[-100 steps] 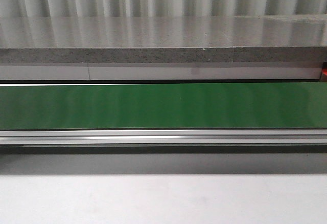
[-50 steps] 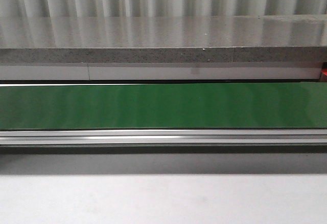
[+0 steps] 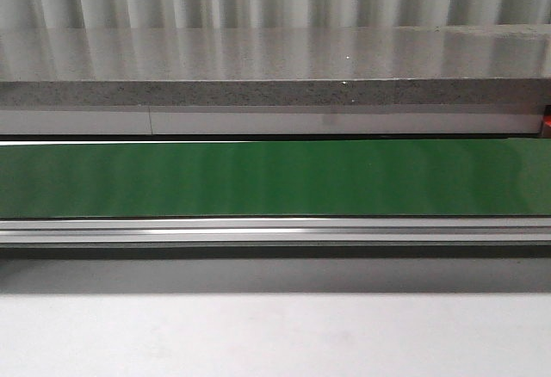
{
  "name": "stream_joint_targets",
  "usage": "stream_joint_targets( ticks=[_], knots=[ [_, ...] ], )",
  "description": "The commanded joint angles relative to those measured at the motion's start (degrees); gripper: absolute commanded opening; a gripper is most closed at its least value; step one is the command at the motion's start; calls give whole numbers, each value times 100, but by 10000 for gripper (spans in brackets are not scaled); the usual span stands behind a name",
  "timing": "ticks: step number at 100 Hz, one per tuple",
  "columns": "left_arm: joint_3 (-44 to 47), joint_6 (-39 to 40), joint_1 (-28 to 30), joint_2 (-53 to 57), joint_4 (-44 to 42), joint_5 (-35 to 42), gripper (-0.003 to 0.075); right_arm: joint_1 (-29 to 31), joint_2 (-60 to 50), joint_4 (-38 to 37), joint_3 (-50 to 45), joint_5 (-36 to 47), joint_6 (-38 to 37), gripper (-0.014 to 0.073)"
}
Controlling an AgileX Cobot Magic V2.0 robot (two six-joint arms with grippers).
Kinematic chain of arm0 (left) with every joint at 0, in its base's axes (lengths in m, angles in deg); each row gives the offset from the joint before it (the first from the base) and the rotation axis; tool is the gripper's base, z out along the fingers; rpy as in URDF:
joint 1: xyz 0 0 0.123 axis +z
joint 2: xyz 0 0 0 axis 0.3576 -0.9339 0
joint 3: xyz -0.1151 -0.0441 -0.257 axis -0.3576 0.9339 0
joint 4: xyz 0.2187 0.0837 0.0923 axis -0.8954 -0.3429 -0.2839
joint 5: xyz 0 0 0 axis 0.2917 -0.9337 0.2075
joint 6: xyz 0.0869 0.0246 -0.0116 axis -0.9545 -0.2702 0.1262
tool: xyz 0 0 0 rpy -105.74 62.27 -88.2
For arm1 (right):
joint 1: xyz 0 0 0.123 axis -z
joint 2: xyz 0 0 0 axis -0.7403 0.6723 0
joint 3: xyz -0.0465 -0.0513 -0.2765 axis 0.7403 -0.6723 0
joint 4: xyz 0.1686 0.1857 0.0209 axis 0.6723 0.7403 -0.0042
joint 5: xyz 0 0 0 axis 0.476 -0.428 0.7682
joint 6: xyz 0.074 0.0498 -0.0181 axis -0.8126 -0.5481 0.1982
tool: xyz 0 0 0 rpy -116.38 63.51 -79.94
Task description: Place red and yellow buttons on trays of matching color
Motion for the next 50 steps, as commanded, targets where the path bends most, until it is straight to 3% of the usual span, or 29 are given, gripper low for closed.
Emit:
stream_joint_targets(
  ticks=[1,27,50],
  knots=[
    [-144,-4,-55,-25,71,444,-20,-551,-325,33,130,258,262,573],
    [-144,-4,-55,-25,71,444,-20,-2083,-894,28,118,250,707,573],
    [-144,-4,-55,-25,71,444,-20,-2365,-1648,28,-106,91,901,570]
  ],
)
